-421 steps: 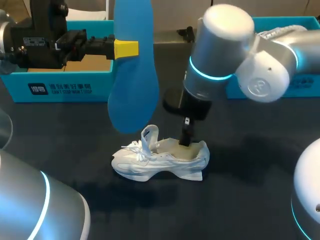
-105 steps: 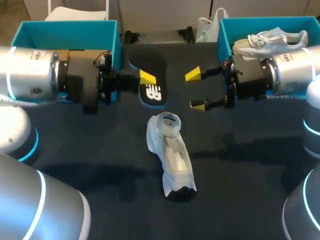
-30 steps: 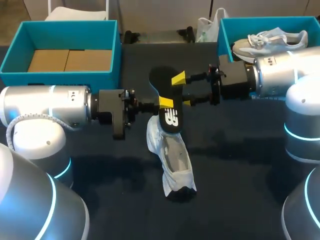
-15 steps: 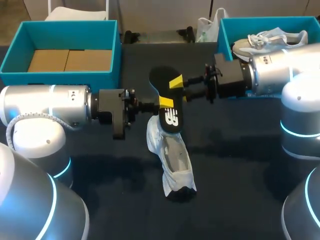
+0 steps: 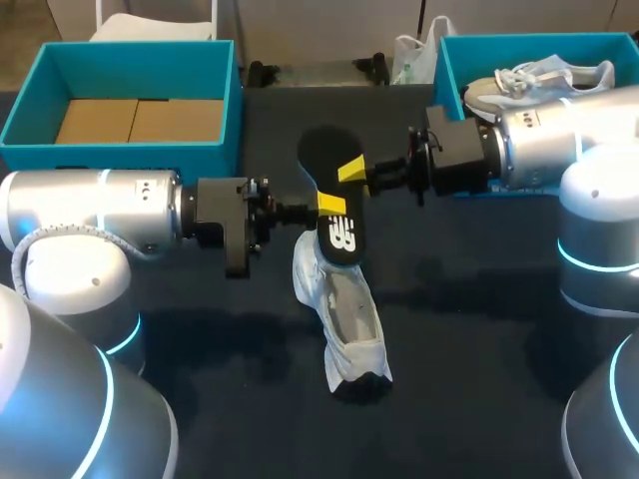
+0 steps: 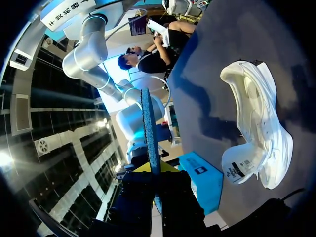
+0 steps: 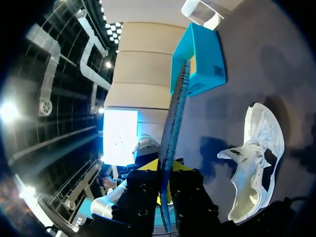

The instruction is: Take the shoe out of the shoebox, open the shoe tongue, remove and reinsert the insole, then place the shoe into the shoebox

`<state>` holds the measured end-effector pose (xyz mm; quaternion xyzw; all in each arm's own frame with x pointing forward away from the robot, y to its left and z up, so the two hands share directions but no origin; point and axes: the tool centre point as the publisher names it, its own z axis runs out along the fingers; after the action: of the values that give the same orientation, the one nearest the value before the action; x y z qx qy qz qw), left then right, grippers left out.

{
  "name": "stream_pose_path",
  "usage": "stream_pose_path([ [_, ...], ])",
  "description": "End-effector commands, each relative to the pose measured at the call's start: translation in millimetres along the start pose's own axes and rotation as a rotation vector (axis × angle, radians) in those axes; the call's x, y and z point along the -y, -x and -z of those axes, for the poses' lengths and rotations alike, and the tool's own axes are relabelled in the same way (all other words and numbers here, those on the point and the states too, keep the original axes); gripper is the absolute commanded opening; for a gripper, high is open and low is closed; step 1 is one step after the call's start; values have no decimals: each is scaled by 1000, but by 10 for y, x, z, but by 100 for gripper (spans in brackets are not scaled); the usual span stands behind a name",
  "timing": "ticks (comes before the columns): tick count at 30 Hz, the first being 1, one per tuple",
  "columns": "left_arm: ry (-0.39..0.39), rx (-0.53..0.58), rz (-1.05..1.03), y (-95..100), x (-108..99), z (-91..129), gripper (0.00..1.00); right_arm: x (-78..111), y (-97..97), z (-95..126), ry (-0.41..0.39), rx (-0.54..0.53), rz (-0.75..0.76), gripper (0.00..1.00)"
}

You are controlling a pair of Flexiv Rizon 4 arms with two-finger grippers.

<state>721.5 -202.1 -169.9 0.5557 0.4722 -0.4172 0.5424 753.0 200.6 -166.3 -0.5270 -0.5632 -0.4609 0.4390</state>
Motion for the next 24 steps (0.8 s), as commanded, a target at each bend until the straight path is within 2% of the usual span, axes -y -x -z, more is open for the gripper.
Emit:
stream_pose_path([
  [1, 4, 1, -2, -6, 12, -14, 0, -21, -4, -13, -4, 2, 0, 5],
  [5, 4, 1, -2, -6, 12, -14, 0, -36, -9, -11, -6, 1, 2, 0],
  [11, 4, 1, -2, -6, 12, -14, 0, -47, -7, -13, -9, -1, 3, 0],
  [12, 4, 1, -2, -6, 12, -14, 4, -47, -7, -14, -10, -3, 3, 0],
  [13, 5, 2, 1, 0, 7, -3, 31, -46, -6, -14, -10, -4, 3, 0],
  [14, 8, 7, 9, 24, 2, 28, 98, -43, -1, -14, -10, -4, 3, 0],
  [18, 6, -13, 39, 64, -10, 196, 100, -23, 22, 3, -4, -5, 0, 0],
  [24, -16, -126, 71, 39, -85, 548, 100, 28, 90, 32, 8, -5, -8, 0],
])
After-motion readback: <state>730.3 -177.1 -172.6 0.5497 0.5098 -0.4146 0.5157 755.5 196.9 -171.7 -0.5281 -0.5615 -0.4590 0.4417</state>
